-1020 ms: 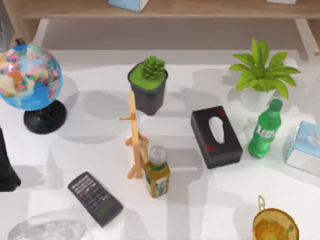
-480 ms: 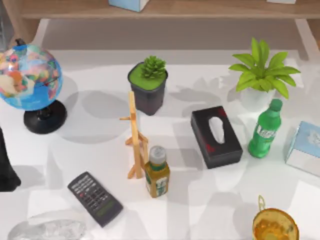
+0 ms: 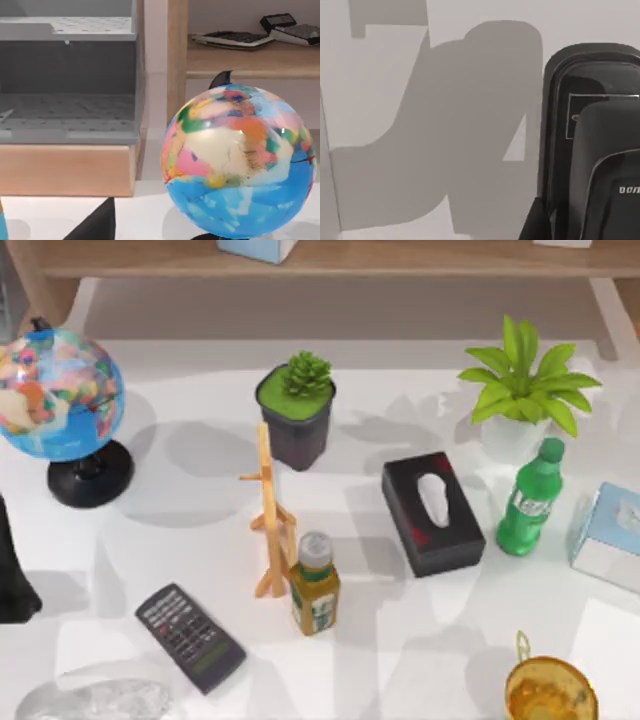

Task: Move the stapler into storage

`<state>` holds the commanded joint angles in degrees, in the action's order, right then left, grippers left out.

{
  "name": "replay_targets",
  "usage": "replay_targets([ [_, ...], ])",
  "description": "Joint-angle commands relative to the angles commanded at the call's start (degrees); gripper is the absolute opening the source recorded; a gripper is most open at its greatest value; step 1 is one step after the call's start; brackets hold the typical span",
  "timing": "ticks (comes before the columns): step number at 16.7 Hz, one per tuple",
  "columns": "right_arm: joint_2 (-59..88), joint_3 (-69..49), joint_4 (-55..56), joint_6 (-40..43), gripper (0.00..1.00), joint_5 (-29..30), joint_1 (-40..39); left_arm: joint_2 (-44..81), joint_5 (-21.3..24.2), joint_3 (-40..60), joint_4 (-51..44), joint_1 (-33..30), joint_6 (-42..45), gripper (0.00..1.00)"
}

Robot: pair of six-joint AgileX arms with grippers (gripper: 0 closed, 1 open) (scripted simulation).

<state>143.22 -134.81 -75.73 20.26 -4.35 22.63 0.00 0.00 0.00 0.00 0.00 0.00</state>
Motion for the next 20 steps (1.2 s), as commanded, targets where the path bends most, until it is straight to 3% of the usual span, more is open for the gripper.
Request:
replay_targets([
  [6, -14.28, -5.29, 0.88, -9.95, 0.00, -4.98, 0.20, 0.00, 0.00, 0.00, 0.00, 0.00, 0.00, 1.00],
  [10, -16.11, -5.20, 1.39, -12.70, 0.00, -5.08, 0.72, 0.00, 0.00, 0.00, 0.00, 0.00, 0.00, 1.00],
  [20, 1.47, 2.82, 1.49, 0.96, 0.00, 0.44, 0.39, 0.00, 0.00, 0.00, 0.00, 0.00, 0.00, 1.00],
])
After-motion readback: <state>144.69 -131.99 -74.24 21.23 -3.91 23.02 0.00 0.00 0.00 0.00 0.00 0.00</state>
